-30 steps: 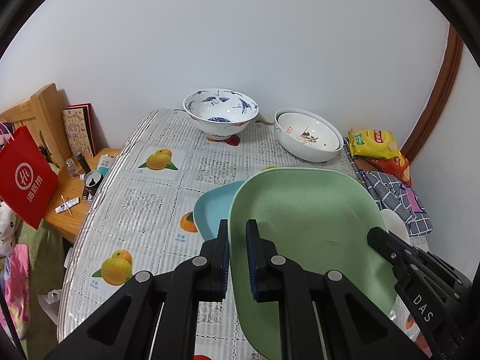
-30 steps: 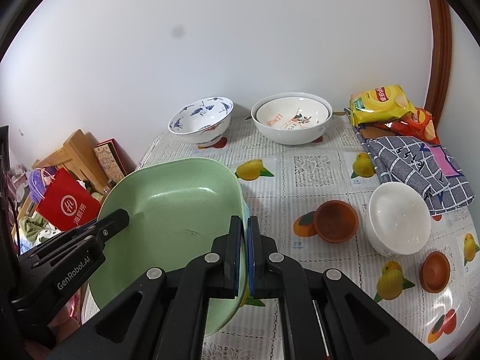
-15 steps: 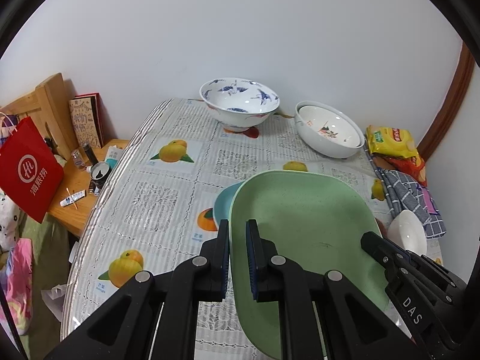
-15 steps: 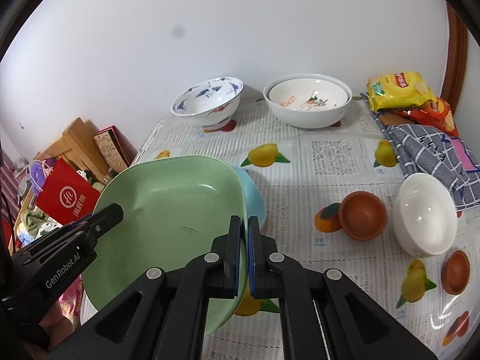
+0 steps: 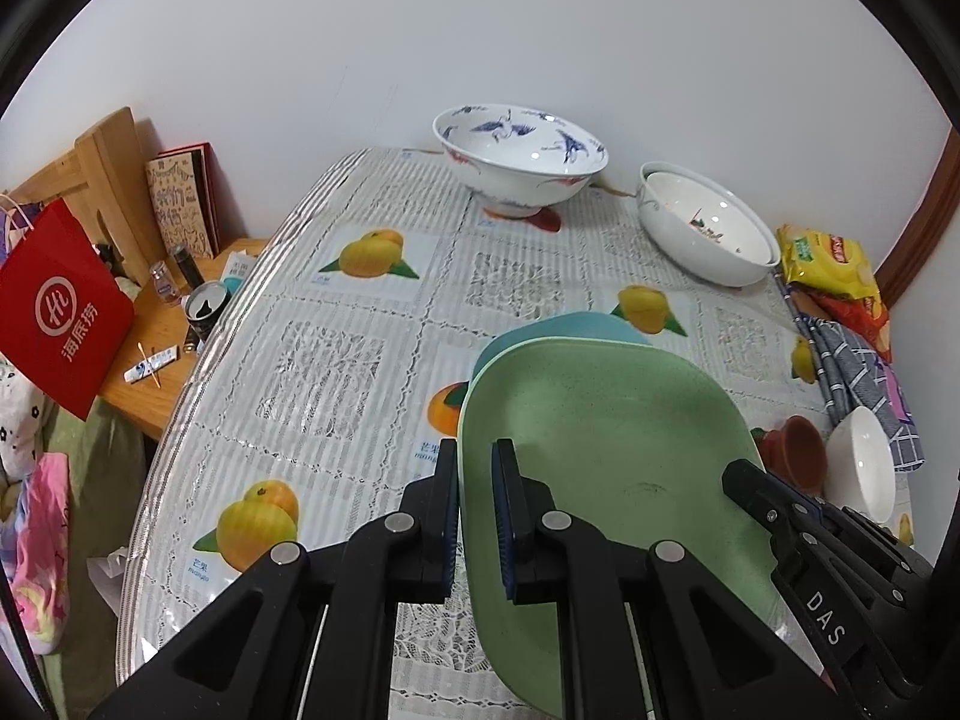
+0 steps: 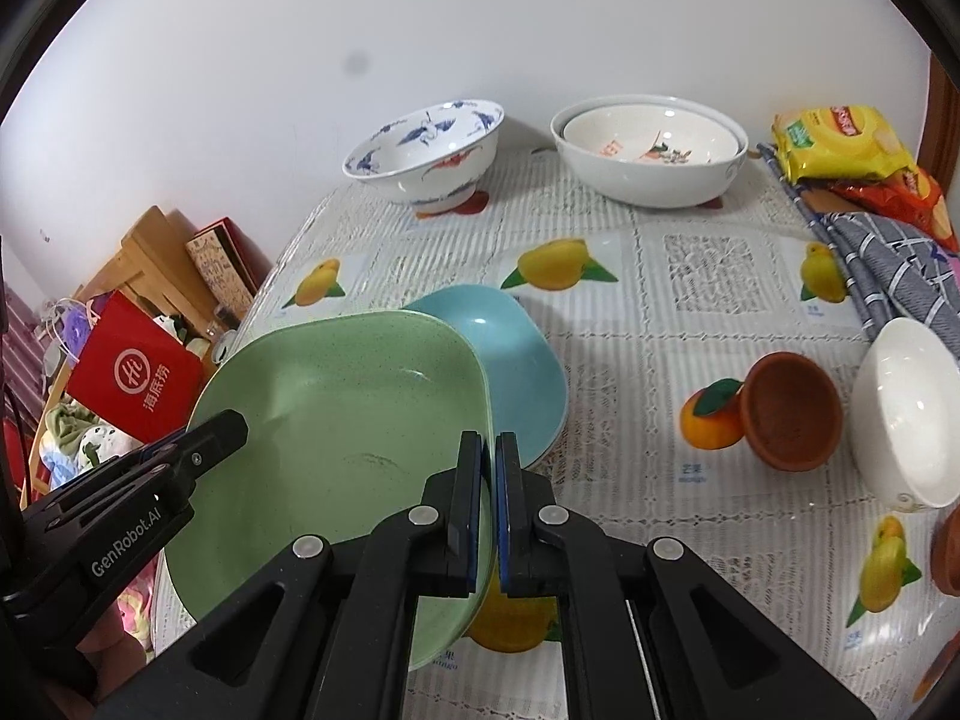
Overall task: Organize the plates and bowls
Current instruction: 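Carry the pale-green plate with both grippers over the light-blue plate and lower it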
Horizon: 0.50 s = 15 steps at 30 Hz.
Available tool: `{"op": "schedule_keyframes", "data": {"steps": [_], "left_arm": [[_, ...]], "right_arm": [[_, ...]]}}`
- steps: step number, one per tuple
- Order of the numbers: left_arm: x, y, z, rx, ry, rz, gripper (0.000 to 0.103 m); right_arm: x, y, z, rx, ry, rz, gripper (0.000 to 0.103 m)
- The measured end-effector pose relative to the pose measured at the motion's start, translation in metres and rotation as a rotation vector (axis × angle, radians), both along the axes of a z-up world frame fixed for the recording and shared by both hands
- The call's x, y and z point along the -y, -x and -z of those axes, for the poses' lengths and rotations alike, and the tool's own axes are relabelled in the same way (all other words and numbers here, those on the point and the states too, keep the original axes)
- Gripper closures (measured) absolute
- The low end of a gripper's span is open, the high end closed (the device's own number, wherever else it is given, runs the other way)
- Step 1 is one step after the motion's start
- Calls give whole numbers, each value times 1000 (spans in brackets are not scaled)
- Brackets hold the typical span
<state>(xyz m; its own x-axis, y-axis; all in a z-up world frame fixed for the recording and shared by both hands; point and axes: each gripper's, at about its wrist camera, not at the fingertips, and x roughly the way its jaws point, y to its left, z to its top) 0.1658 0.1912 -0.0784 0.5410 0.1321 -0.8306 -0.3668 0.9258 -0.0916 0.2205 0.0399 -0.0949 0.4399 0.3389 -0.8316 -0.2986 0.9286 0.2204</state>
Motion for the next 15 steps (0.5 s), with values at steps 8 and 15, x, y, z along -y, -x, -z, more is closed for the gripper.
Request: {"op": "schedule_keyframes", "data": {"steps": [8, 15], "left_arm": [[-9, -6, 16, -35, 8, -30, 92], [-15, -17, 22, -46, 26, -51, 92]], "right_arm": [[-10, -9, 19, -36, 3, -21, 98], [-19, -24, 27, -36, 18, -40, 98]]}}
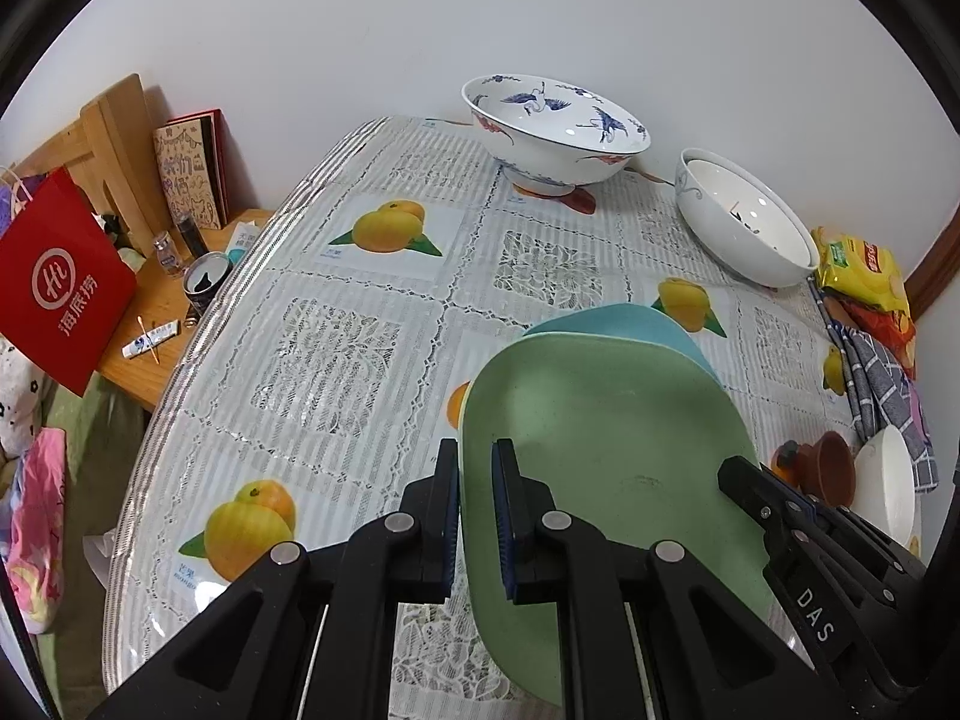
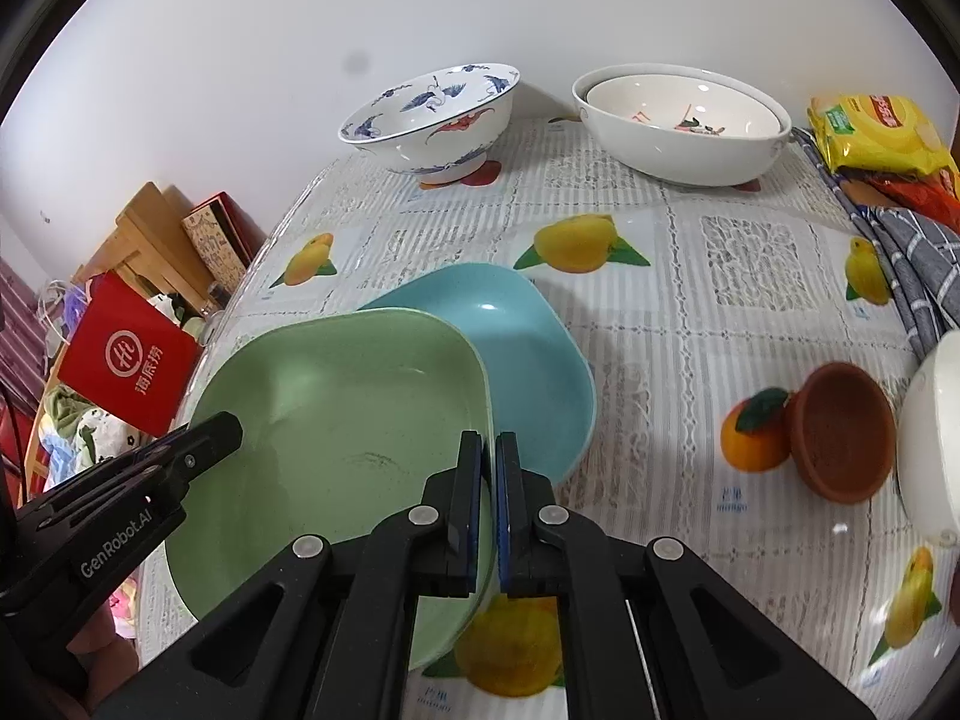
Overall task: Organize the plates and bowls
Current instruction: 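Carry the pale-green plate with both grippers over the light-blue plate and lower it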
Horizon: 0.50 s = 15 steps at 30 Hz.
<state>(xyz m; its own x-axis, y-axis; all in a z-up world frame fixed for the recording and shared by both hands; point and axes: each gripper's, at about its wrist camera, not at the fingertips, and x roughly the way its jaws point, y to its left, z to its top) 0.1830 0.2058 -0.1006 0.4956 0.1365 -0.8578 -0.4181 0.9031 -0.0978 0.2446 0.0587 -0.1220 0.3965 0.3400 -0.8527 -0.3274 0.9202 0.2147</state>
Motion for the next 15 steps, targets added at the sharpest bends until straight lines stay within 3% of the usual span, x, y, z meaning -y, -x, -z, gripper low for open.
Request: {"op": "schedule_keyframes", "data": {"steps": [15], "left_arm": [[6, -30, 16, -40, -6, -6, 92]], "right_arm": [[-1, -44, 11, 12, 11, -43, 97]]}}
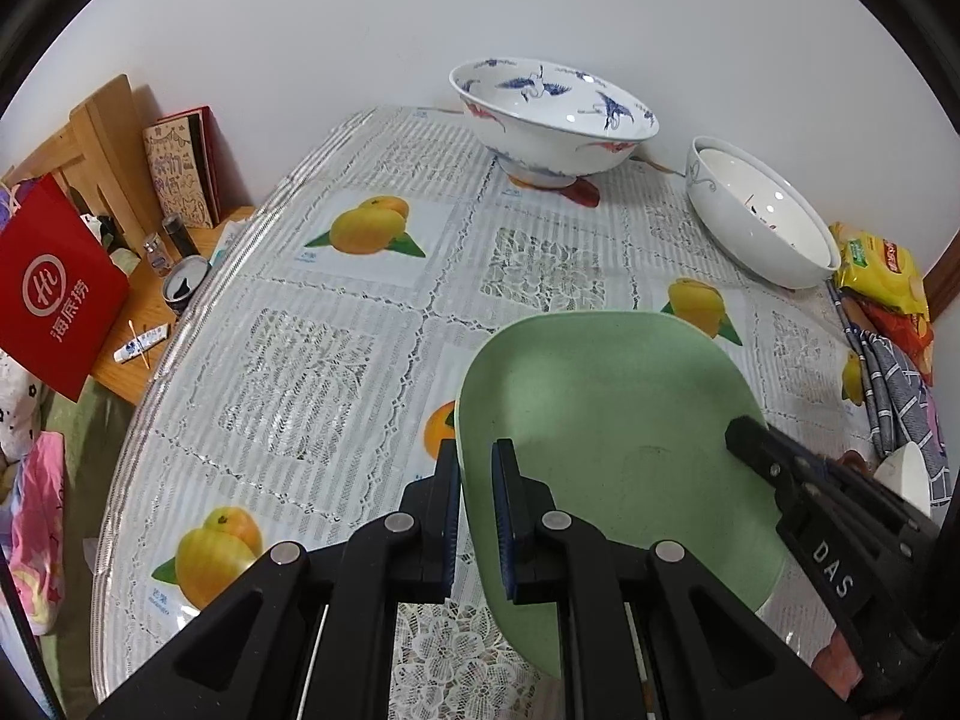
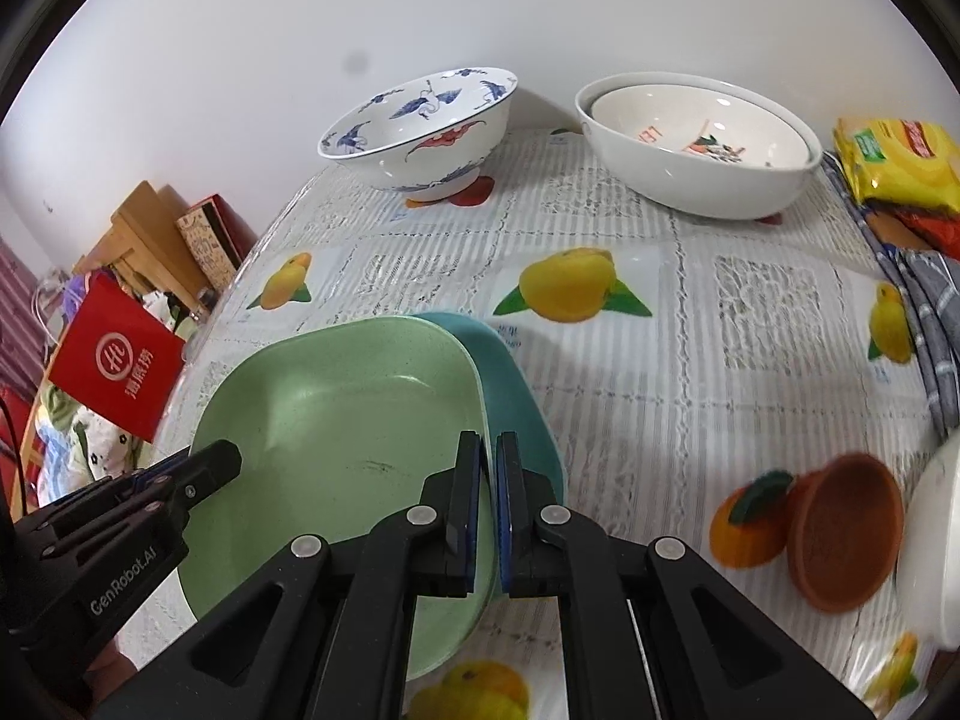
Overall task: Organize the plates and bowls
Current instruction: 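Carry the pale-green plate with both grippers over the light-blue plate and lower it, then open both grippers to release the pale-green plate onto the stack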
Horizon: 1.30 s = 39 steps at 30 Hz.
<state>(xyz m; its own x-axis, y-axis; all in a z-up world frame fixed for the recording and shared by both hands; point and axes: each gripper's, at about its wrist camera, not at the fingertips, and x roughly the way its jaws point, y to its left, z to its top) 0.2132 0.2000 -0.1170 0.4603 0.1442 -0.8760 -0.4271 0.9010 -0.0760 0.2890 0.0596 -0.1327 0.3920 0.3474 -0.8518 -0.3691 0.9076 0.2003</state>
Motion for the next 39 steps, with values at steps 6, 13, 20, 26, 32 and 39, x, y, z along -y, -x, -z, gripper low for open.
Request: {"op": "schedule_keyframes", "data": {"steps": [6, 13, 20, 26, 32, 39], "left_arm": [[2, -5, 9, -19, 17, -10, 92], [6, -10, 13, -29, 15, -11, 92], [11, -9, 13, -37, 15, 6, 88], [15, -2, 6, -32, 6, 13, 86], [28, 10, -9, -6, 4, 42, 86], [74, 15, -34, 53, 9, 118, 81]], "right_arm": [[-2, -12, 4, 21, 14, -14, 95], [-4, -18, 6, 43, 16, -42, 94], [-3, -16, -4, 104, 19, -55, 79], [4, -7, -18, 142, 1, -48, 74], [27, 14, -30, 160, 35, -14, 61], [103, 51, -66, 233, 99, 131, 47]]}}
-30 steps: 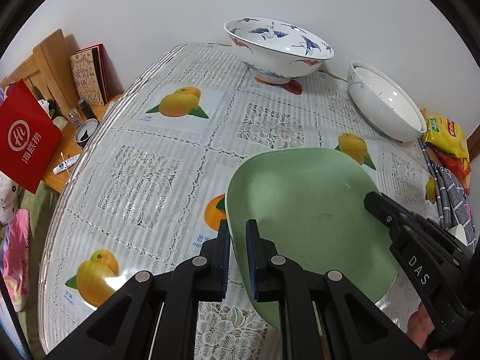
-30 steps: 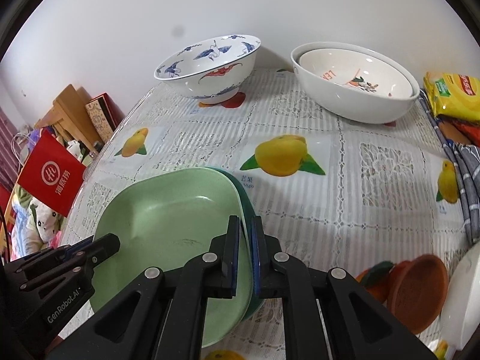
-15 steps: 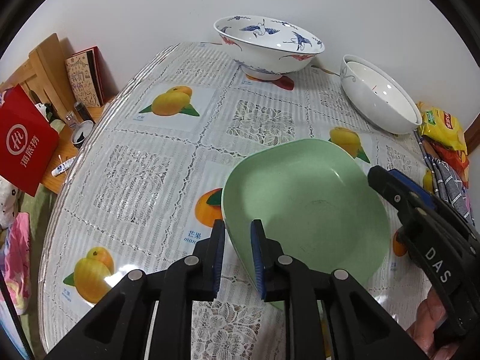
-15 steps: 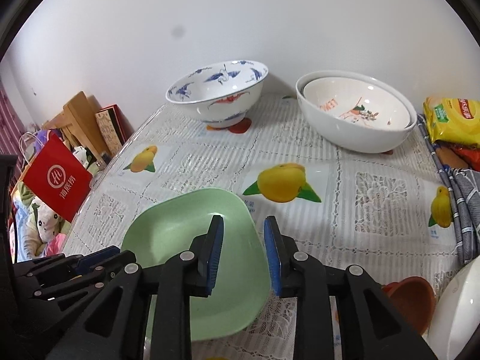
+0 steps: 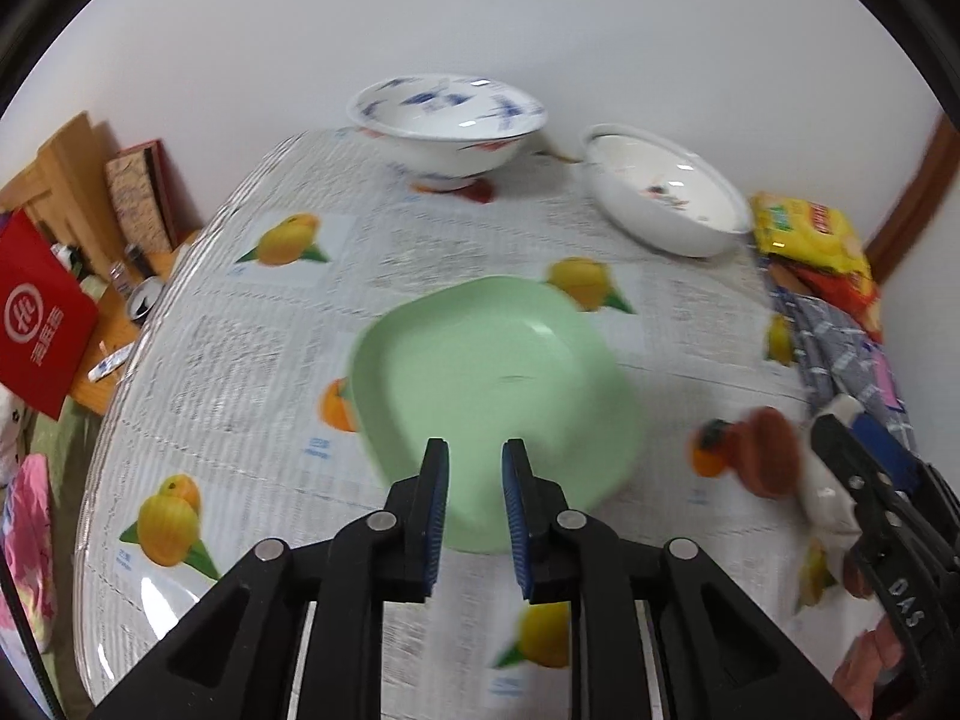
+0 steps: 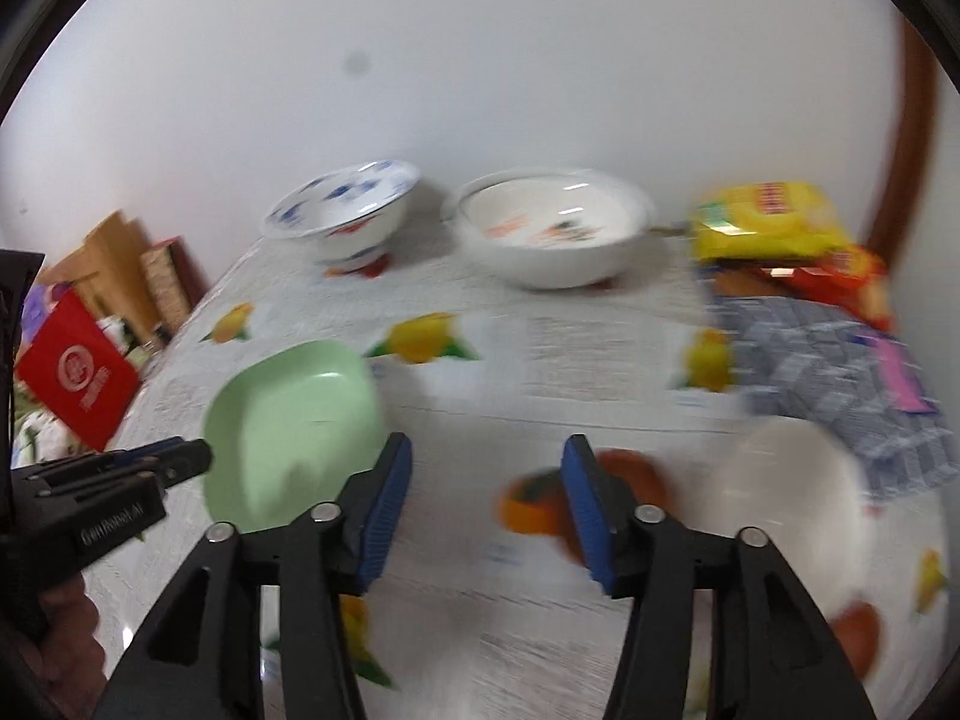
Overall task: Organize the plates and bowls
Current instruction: 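Open both grippers to release the pale-green plate onto the stack, then move both grippers toward the two small terracotta bowls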
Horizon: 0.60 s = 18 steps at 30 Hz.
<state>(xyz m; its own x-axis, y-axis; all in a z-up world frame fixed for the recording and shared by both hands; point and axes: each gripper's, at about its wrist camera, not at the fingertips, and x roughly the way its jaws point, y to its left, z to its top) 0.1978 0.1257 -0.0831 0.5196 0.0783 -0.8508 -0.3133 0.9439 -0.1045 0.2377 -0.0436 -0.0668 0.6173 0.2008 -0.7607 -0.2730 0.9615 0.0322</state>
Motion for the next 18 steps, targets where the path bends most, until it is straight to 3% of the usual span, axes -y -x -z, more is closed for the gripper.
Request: {"op": "schedule_keyframes", "data": {"steps": [8, 18], "left_arm": [[73, 13, -18, 42, -22, 102, 80], [127, 24, -12, 25, -29, 132, 80]], "right_arm": [[119, 41, -33, 75, -21, 219, 43], [217, 73, -8, -35, -25, 330, 40]]}}
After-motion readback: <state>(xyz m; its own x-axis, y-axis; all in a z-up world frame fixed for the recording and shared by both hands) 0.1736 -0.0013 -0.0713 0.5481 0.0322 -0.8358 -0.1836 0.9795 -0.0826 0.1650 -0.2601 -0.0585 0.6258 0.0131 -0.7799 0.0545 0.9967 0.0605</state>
